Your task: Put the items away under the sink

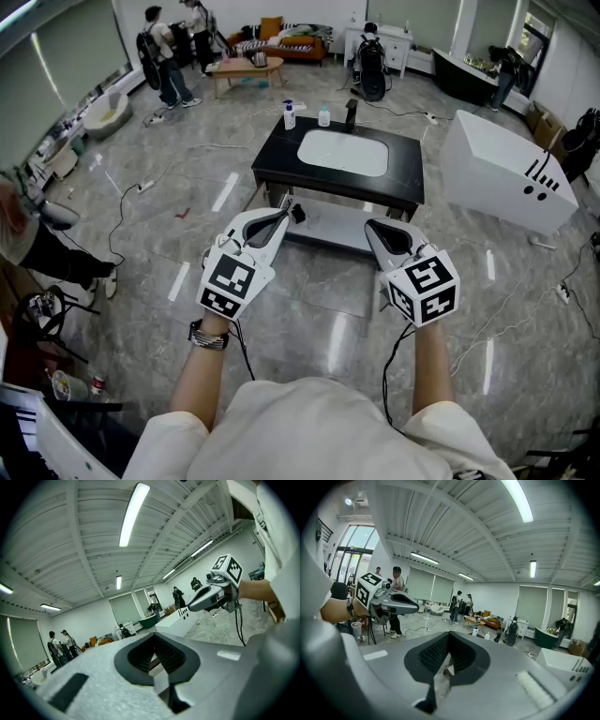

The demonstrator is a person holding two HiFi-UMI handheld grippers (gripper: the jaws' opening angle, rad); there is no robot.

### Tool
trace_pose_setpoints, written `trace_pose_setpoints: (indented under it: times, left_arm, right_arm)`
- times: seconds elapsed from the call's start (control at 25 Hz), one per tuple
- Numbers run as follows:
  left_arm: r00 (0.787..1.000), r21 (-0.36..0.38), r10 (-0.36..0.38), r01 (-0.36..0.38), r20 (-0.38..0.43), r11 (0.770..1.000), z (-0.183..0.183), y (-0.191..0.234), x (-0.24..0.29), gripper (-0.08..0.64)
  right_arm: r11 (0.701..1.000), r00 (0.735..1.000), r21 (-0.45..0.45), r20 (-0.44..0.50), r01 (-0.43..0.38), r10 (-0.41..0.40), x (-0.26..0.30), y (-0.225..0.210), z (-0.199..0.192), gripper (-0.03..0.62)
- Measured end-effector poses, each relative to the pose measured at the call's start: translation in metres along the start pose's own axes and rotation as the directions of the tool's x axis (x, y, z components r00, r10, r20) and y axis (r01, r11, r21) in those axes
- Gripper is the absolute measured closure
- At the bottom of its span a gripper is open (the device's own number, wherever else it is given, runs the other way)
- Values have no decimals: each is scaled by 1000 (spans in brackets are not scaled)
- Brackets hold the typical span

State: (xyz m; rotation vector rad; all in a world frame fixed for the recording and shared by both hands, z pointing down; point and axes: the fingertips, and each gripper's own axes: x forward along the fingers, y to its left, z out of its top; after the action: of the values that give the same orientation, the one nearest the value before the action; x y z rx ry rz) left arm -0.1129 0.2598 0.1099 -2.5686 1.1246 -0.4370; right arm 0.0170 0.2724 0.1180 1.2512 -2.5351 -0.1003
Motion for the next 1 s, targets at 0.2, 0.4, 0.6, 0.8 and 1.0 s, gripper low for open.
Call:
trace_pose_setpoints:
  times: [0.2,0.4,0.6,0.8,1.0]
  left_arm:
    - [1000,-6,-5,5,-8,1000,0,-7,5,555]
    - [1000,-18,0,0,-16,1000,0,-11,9,555]
    - [1000,-26,9,-10,-25,1000,4,-19,19,555]
    - [999,-53,23,-25,-38,998,5,-36,29,555]
    - [997,-71,39,-43,-63,997,0,-54,41,555]
  right_arm:
    - [997,999,73,50,-4,0,-5,-10,0,588]
    - [999,999,49,36,-22,20,-6,-14,-6,586]
    - [997,1000,70,16,-25,24,-10,-27,-15,586]
    - [995,999,95,21,-30,28,-21,-43,-25,586]
    - [995,998,96,61,-37,31,-32,-61,-34,586]
